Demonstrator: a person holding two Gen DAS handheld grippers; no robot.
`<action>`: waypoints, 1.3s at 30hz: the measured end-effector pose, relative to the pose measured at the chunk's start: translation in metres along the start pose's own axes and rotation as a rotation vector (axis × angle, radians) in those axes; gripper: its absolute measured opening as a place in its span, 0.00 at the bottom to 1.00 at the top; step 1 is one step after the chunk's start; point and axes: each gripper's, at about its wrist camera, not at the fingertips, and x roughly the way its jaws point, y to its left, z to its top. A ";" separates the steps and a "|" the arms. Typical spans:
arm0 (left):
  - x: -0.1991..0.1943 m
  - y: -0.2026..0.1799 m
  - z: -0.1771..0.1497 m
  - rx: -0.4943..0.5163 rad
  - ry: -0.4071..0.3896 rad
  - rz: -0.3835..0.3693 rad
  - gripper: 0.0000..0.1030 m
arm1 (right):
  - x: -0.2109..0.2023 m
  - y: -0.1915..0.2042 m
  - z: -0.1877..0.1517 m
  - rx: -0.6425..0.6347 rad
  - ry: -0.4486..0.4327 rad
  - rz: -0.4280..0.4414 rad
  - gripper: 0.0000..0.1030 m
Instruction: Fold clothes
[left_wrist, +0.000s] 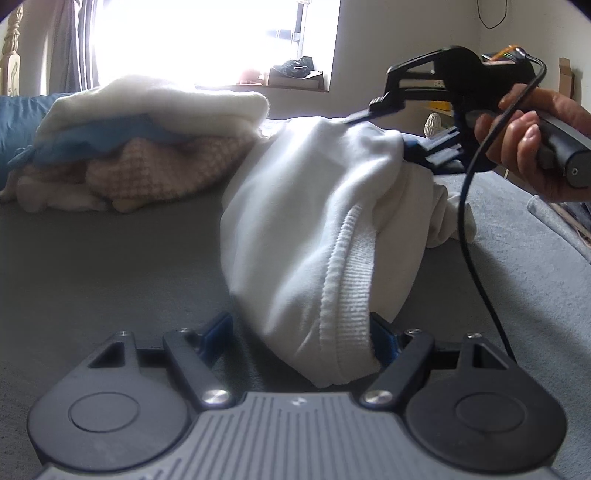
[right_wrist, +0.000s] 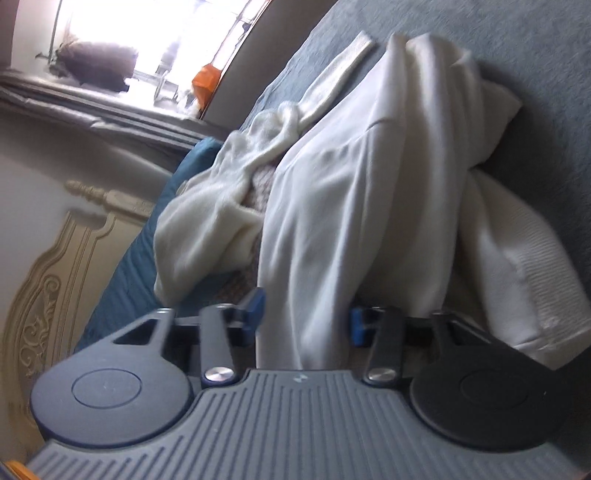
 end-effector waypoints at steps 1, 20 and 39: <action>0.000 0.000 0.000 0.000 0.000 -0.001 0.77 | 0.002 0.003 -0.002 -0.014 0.008 0.010 0.13; -0.016 -0.011 0.030 -0.046 -0.168 0.046 0.69 | -0.100 0.124 -0.036 -0.080 -0.201 0.563 0.05; -0.081 -0.080 0.044 0.109 -0.341 -0.003 0.64 | -0.233 0.167 -0.074 -0.162 -0.337 0.675 0.05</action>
